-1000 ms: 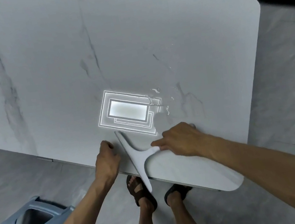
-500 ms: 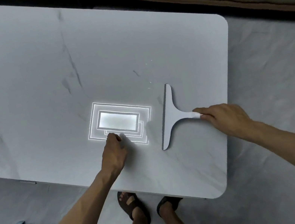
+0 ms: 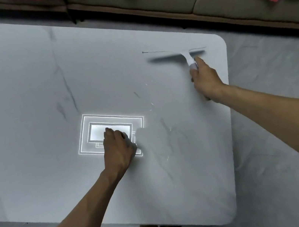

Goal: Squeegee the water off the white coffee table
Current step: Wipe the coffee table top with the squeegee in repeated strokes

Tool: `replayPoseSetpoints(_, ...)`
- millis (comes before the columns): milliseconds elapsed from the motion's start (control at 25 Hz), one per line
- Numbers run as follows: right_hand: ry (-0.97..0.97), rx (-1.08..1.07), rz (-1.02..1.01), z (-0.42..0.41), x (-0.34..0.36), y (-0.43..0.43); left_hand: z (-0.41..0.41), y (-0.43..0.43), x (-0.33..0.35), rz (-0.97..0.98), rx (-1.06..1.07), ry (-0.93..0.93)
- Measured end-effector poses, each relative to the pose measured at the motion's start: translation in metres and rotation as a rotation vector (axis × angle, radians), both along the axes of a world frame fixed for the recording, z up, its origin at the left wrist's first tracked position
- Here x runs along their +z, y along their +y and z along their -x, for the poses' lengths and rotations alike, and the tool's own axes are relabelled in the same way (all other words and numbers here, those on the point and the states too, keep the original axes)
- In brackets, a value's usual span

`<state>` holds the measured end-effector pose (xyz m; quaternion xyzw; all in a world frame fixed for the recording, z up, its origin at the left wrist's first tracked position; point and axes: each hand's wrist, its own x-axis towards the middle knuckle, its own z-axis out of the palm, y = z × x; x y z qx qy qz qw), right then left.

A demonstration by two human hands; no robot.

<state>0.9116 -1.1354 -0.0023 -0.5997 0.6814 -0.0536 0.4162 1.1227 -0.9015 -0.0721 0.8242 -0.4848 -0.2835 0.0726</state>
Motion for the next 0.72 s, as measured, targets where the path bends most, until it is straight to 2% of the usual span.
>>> replayPoseSetpoints(120, -0.051, -0.158, 0.009, -0.059, -0.016, -0.045, -0.016, -0.009, -0.016, -0.127, -0.259, -0.085)
replayPoseSetpoints(200, -0.003, -0.111, 0.021, -0.08, -0.025, -0.053, -0.023, -0.008, -0.028, -0.188, -0.251, -0.13)
replayPoseSetpoints(280, 0.092, 0.034, 0.059, -0.086, -0.03, -0.046, -0.023, -0.01, -0.023, -0.339, -0.146, -0.04)
replayPoseSetpoints(360, 0.183, 0.183, 0.109, -0.074, -0.03, -0.026, -0.027, -0.014, -0.024, -0.35, -0.132, 0.005)
replayPoseSetpoints(480, 0.172, 0.389, 0.141, -0.034, -0.024, 0.018, -0.029, -0.023, -0.016, -0.357, -0.167, 0.028)
replayPoseSetpoints(600, 0.245, 0.582, 0.075, 0.022, -0.021, 0.061, -0.025, -0.023, -0.016, -0.368, -0.161, 0.058)
replayPoseSetpoints(720, 0.354, 0.677, 0.004, 0.077, -0.008, 0.094, -0.022, -0.024, -0.019, -0.36, -0.162, 0.022)
